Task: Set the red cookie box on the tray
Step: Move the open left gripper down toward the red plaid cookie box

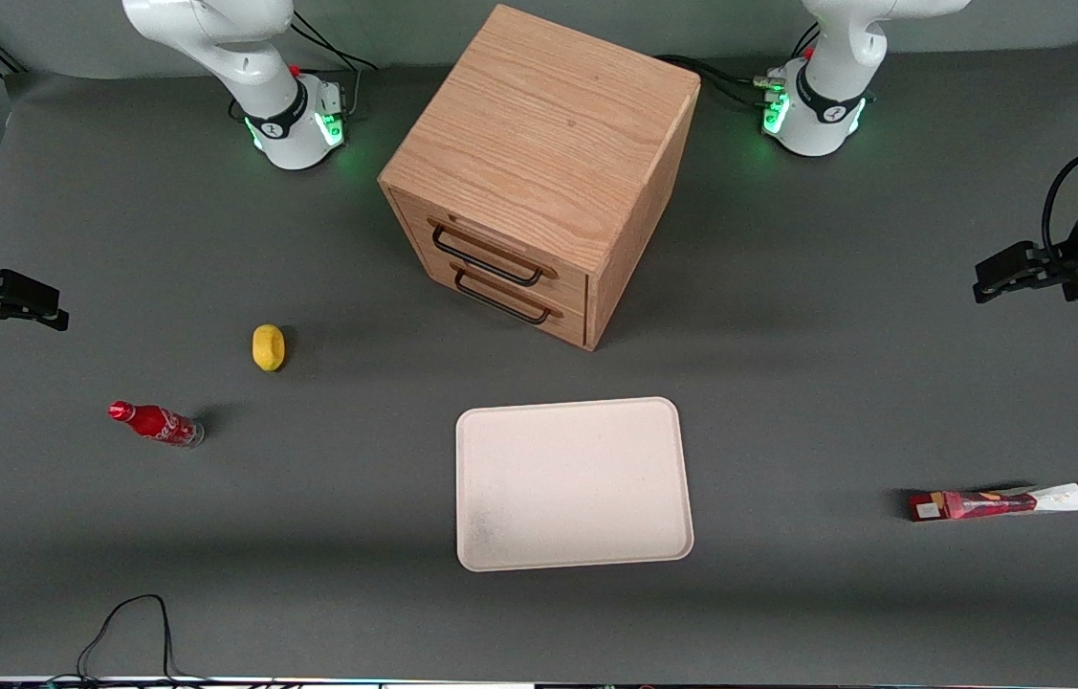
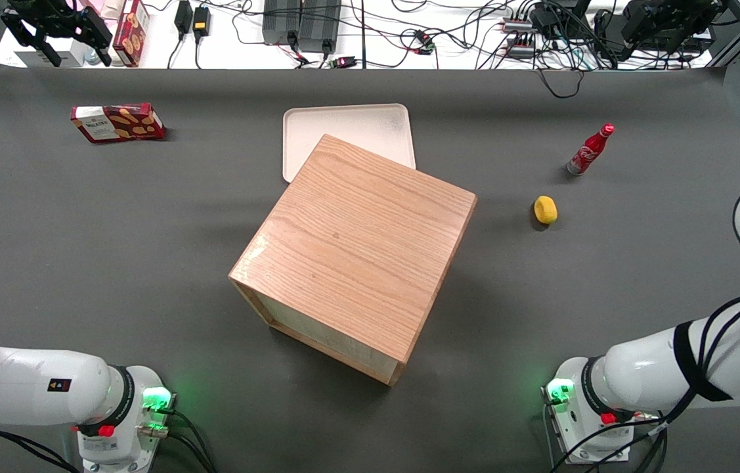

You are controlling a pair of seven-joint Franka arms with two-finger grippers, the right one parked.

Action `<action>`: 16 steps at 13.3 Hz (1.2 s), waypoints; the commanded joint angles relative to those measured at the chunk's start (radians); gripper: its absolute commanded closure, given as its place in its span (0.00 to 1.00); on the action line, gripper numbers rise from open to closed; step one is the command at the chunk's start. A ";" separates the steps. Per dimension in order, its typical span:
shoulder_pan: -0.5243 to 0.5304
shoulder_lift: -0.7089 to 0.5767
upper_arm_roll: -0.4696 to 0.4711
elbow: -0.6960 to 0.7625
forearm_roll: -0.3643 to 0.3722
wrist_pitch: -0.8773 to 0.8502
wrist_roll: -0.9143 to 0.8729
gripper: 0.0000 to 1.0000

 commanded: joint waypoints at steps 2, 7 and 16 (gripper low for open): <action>-0.004 -0.019 -0.001 -0.010 0.004 -0.015 0.003 0.00; -0.004 -0.012 -0.001 -0.002 0.009 -0.015 -0.002 0.00; 0.041 0.304 0.014 0.367 0.009 -0.033 -0.029 0.00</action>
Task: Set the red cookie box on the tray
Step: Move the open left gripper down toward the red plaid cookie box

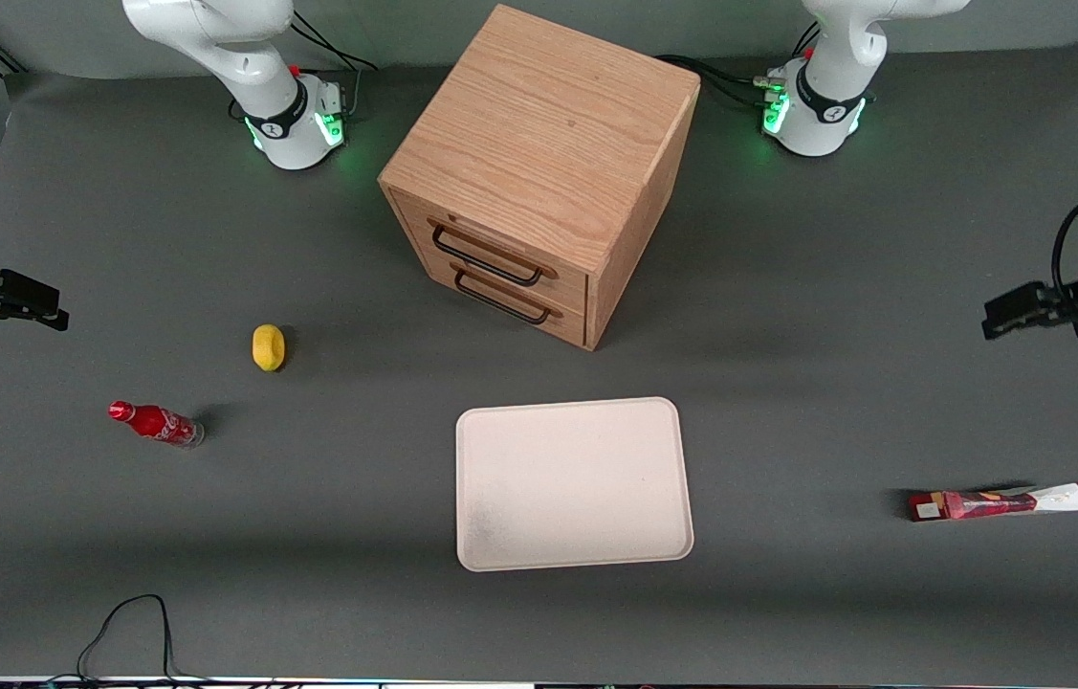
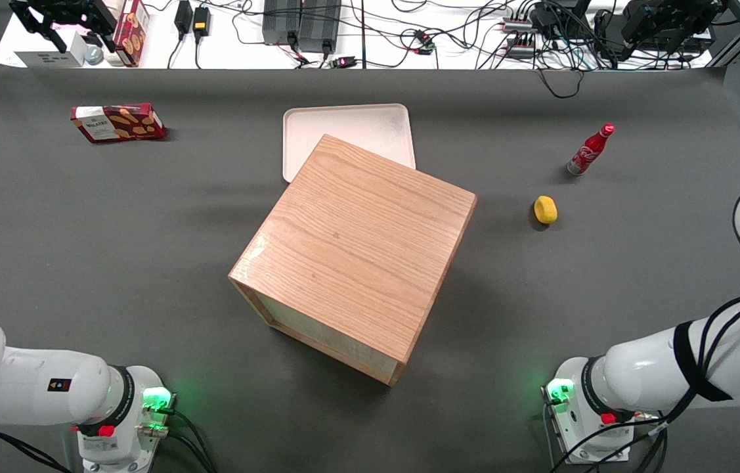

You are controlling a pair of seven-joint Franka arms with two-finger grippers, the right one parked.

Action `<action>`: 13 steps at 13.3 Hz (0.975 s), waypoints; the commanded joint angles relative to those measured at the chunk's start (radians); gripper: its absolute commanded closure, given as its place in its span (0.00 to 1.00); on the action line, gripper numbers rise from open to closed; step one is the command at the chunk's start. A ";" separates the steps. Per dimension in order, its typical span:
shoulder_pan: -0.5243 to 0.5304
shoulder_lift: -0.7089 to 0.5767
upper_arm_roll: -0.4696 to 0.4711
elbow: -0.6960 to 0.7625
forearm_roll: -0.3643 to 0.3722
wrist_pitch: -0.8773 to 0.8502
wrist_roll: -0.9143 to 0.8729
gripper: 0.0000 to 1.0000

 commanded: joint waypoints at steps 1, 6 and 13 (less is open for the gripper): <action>0.049 0.165 0.001 0.212 0.006 -0.032 -0.025 0.00; 0.094 0.319 0.000 0.382 -0.001 -0.017 -0.026 0.00; 0.174 0.331 0.000 0.370 -0.004 0.009 -0.532 0.00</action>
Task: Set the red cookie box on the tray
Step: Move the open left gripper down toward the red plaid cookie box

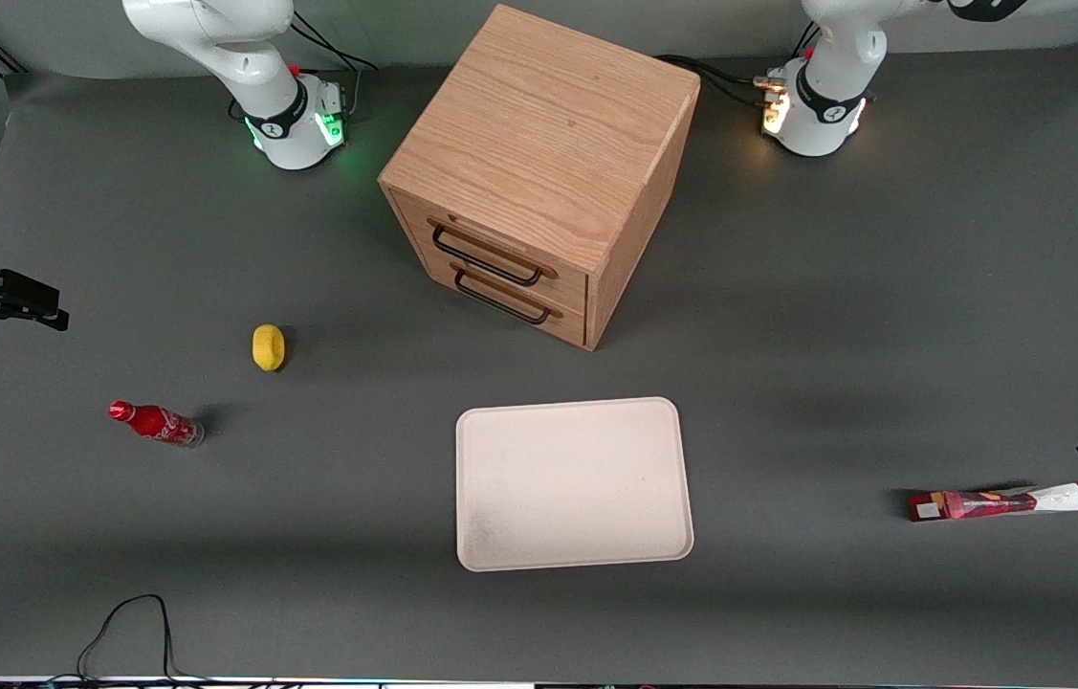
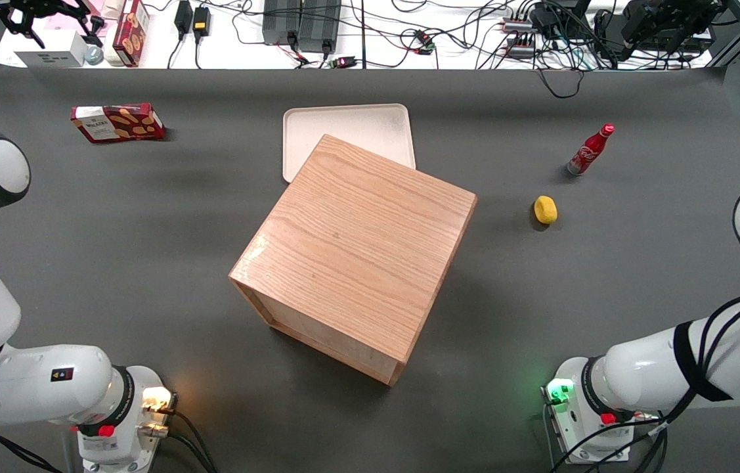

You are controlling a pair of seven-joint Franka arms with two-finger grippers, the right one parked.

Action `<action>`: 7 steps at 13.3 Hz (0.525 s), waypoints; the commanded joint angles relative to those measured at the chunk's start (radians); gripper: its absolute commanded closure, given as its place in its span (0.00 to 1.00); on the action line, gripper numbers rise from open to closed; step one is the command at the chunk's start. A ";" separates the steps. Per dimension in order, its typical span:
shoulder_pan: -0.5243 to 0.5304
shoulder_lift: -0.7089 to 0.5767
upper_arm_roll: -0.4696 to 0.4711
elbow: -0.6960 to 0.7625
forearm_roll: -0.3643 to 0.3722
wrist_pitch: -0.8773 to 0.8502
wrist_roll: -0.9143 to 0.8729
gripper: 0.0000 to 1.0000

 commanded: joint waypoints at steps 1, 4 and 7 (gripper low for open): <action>0.030 0.018 -0.003 0.029 -0.003 -0.002 -0.264 0.00; 0.062 0.021 -0.005 0.016 -0.005 -0.001 -0.540 0.00; 0.070 0.032 -0.003 0.016 -0.008 0.030 -0.797 0.00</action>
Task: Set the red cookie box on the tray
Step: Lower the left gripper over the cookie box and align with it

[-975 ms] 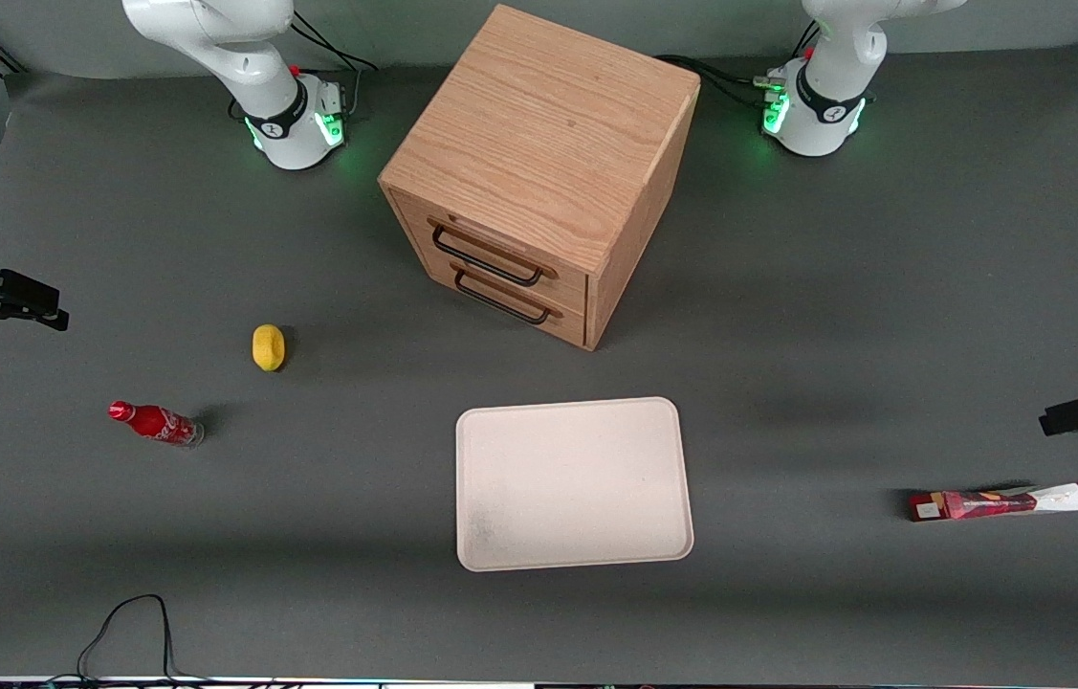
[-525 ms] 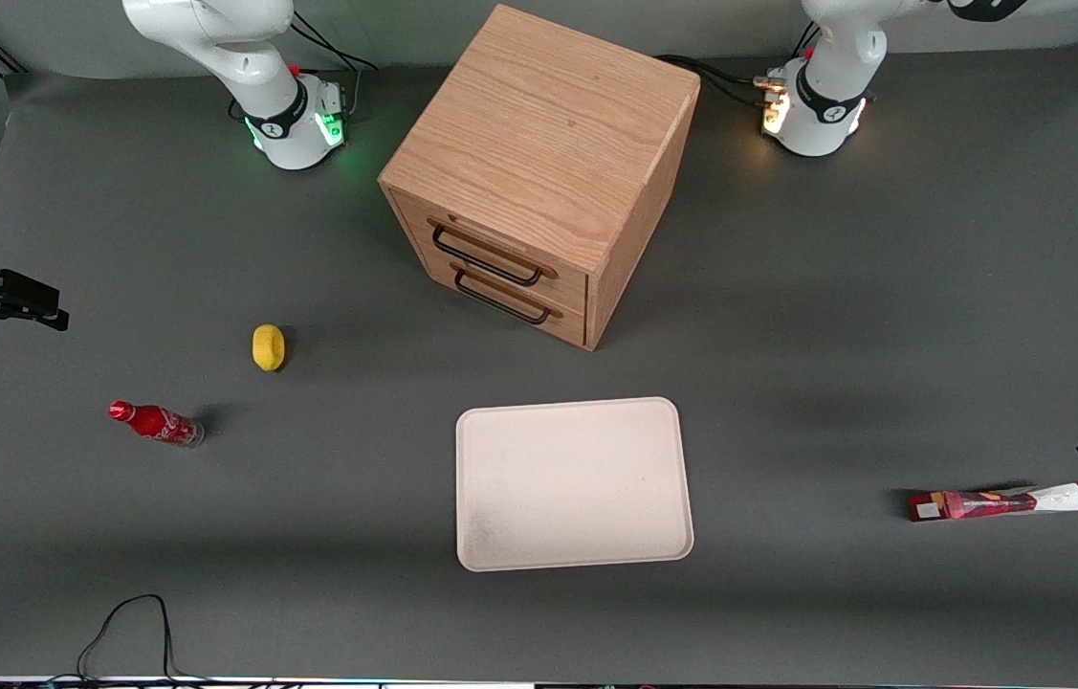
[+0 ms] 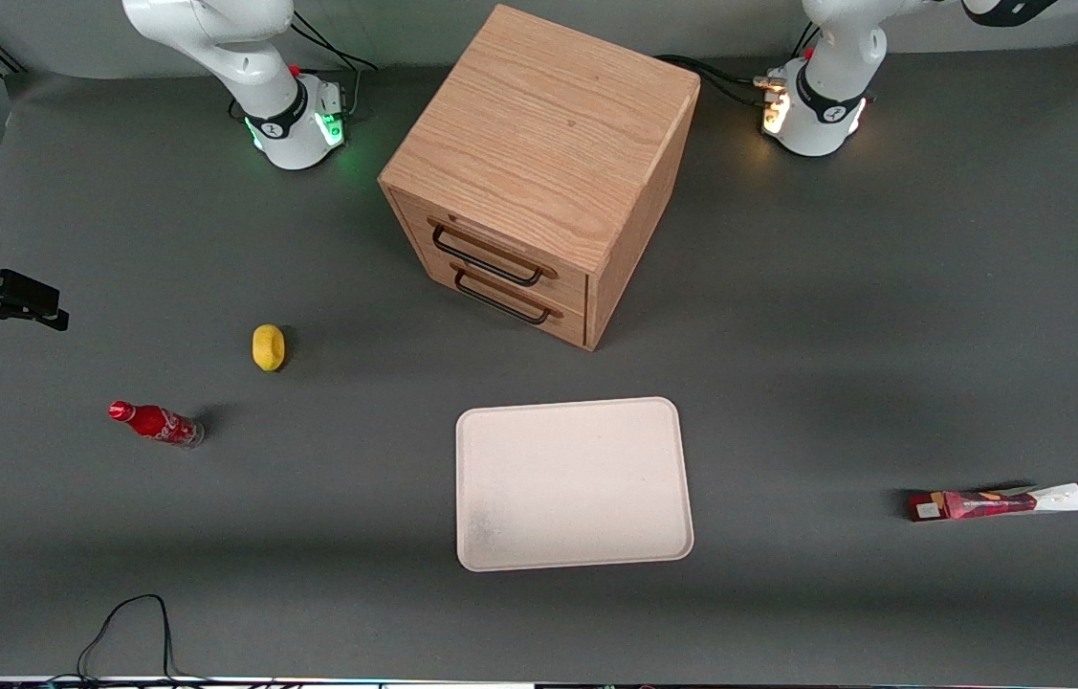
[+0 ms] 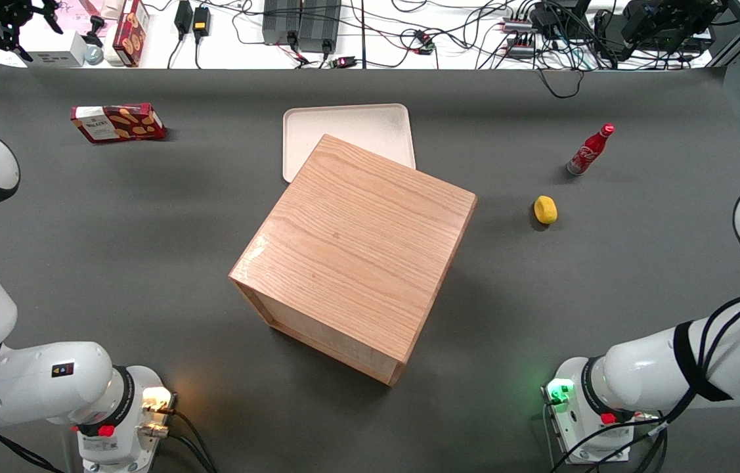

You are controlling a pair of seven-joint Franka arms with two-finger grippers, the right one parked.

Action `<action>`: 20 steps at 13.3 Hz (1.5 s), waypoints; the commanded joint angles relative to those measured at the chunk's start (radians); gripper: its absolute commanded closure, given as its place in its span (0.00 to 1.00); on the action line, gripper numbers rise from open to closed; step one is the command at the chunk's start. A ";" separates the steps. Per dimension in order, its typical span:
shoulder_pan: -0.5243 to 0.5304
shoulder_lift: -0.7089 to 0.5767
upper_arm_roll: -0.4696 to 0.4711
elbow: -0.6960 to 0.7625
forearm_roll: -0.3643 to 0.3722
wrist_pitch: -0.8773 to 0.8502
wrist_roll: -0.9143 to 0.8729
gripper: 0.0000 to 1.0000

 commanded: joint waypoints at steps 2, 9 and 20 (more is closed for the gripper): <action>0.004 0.020 -0.005 0.008 -0.004 0.048 -0.329 0.00; -0.001 0.051 -0.005 -0.109 0.001 0.183 -0.340 0.00; -0.008 0.210 -0.008 -0.223 -0.004 0.465 -0.336 0.00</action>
